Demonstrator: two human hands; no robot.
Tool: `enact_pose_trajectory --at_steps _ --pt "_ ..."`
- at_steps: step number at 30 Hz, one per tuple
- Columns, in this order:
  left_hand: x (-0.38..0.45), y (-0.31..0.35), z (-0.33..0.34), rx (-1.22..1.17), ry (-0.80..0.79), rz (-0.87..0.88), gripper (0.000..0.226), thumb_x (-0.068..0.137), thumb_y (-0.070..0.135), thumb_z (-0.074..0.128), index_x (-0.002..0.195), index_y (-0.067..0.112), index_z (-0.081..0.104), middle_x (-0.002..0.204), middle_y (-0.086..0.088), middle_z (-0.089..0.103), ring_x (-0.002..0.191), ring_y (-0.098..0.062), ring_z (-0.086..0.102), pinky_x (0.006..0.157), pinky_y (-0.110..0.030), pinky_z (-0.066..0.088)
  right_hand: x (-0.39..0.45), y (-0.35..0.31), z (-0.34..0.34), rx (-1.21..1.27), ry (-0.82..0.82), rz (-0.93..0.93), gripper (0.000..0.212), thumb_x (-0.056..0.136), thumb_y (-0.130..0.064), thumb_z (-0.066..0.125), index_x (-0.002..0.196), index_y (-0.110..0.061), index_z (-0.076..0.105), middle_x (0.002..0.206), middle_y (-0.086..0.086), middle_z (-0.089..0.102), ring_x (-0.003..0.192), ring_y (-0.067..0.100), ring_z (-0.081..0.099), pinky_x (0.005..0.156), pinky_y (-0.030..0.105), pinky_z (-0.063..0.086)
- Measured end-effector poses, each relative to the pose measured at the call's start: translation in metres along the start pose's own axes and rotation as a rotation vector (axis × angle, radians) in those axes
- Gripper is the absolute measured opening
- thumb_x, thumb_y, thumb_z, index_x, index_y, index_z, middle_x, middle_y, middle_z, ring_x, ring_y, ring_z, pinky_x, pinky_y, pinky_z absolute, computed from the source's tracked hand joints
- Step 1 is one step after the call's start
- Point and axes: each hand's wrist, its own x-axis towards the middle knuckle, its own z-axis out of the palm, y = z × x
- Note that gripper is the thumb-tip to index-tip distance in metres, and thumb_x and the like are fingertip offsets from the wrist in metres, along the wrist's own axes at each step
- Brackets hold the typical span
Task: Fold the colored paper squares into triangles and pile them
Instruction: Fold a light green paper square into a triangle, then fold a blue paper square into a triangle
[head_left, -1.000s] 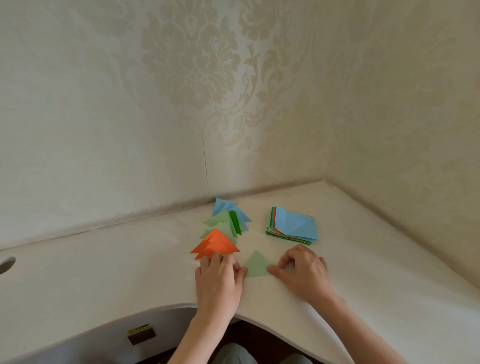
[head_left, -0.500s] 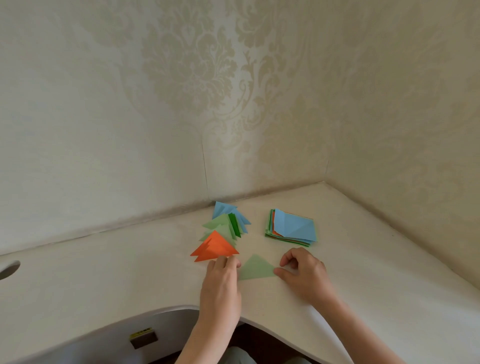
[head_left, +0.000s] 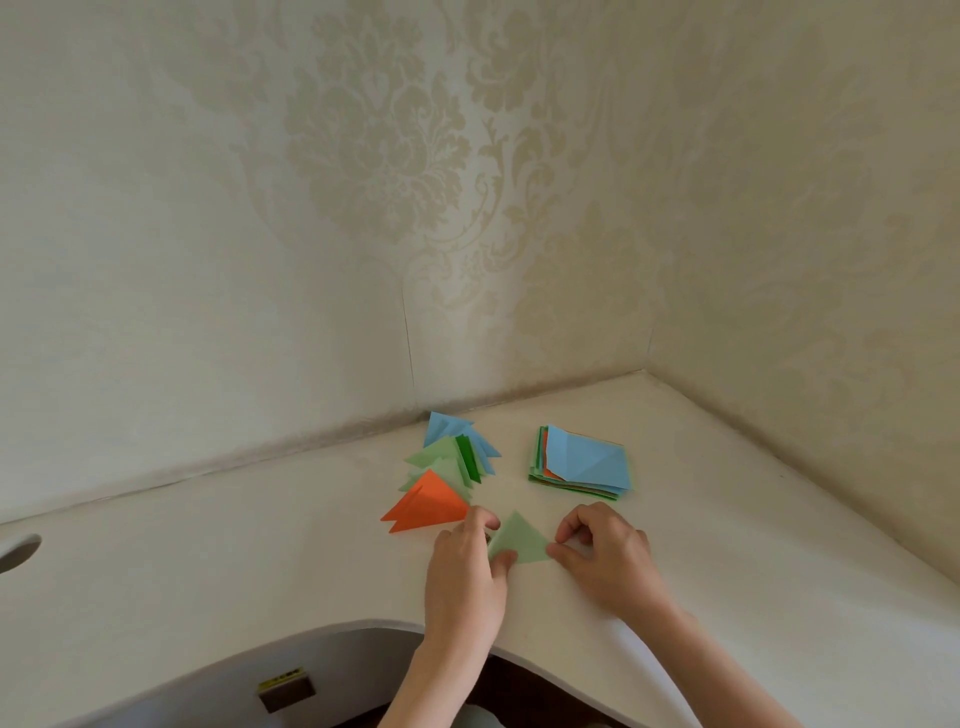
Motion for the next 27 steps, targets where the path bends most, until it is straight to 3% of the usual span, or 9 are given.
enact_pose_trajectory --at_steps 5,7,10,14,17,21,25,27 --pt "-0.003 -0.008 -0.001 -0.076 0.068 0.064 0.018 0.090 0.023 0.063 0.105 0.031 0.059 0.080 0.021 0.050 0.082 -0.009 0.054 0.065 -0.017 0.038 0.001 -0.002 -0.003 0.025 0.021 -0.012 0.027 0.073 -0.031 0.078 0.071 -0.037 0.052 0.083 -0.015 0.058 0.078 0.007 0.053 0.079 0.031 0.046" --pt "0.000 -0.018 -0.007 -0.084 0.102 0.069 0.017 0.090 0.024 0.065 0.105 0.031 0.060 0.082 0.020 0.054 0.081 -0.008 0.055 0.065 -0.016 0.039 0.007 -0.005 -0.007 0.056 0.178 -0.098 0.024 0.072 -0.024 0.080 0.078 -0.031 0.058 0.081 -0.015 0.060 0.074 0.007 0.055 0.071 0.030 0.047" --pt "0.008 -0.037 -0.022 -0.039 0.151 0.080 0.015 0.088 0.024 0.067 0.099 0.031 0.061 0.078 0.021 0.055 0.074 -0.007 0.054 0.061 -0.015 0.035 0.024 -0.008 -0.012 -0.064 0.388 -0.205 0.024 0.072 -0.017 0.080 0.092 -0.020 0.066 0.092 -0.008 0.062 0.084 0.017 0.060 0.074 0.038 0.048" --pt "0.016 -0.055 -0.043 0.018 0.223 0.031 0.019 0.085 0.021 0.070 0.101 0.028 0.064 0.079 0.023 0.054 0.078 -0.012 0.053 0.065 -0.026 0.044 0.046 -0.002 -0.011 -0.282 0.310 -0.136 0.042 0.076 -0.028 0.077 0.115 -0.014 0.066 0.120 0.004 0.062 0.110 0.027 0.058 0.089 0.040 0.041" --pt "0.023 -0.067 -0.046 0.055 0.228 -0.003 0.023 0.080 0.020 0.075 0.099 0.028 0.065 0.087 0.014 0.064 0.079 -0.011 0.050 0.070 -0.026 0.043 0.052 0.000 -0.007 -0.399 0.204 -0.078 0.044 0.088 -0.040 0.063 0.127 -0.019 0.060 0.136 -0.002 0.054 0.122 0.021 0.052 0.099 0.035 0.034" --pt "0.026 -0.076 -0.041 0.018 0.262 -0.030 0.030 0.071 0.015 0.082 0.094 0.028 0.068 0.088 0.014 0.059 0.080 -0.010 0.047 0.073 -0.025 0.040 0.055 0.001 -0.001 -0.446 0.246 -0.080 0.029 0.093 -0.038 0.055 0.116 -0.025 0.068 0.126 -0.008 0.062 0.113 0.019 0.056 0.092 0.033 0.033" --pt "0.024 -0.077 -0.039 0.006 0.295 -0.014 0.026 0.073 0.015 0.080 0.092 0.027 0.066 0.090 0.016 0.056 0.082 -0.008 0.045 0.074 -0.024 0.038 0.055 0.004 0.006 -0.421 0.336 -0.148 0.007 0.083 -0.022 0.071 0.086 -0.024 0.077 0.104 -0.005 0.072 0.089 0.023 0.067 0.080 0.037 0.039" --pt "0.024 -0.078 -0.039 0.010 0.296 -0.015 0.026 0.073 0.015 0.080 0.091 0.027 0.066 0.089 0.017 0.057 0.081 -0.008 0.046 0.074 -0.024 0.039 0.053 0.005 0.007 -0.393 0.368 -0.182 0.008 0.074 -0.014 0.080 0.073 -0.021 0.076 0.091 -0.006 0.073 0.078 0.023 0.068 0.074 0.037 0.042"
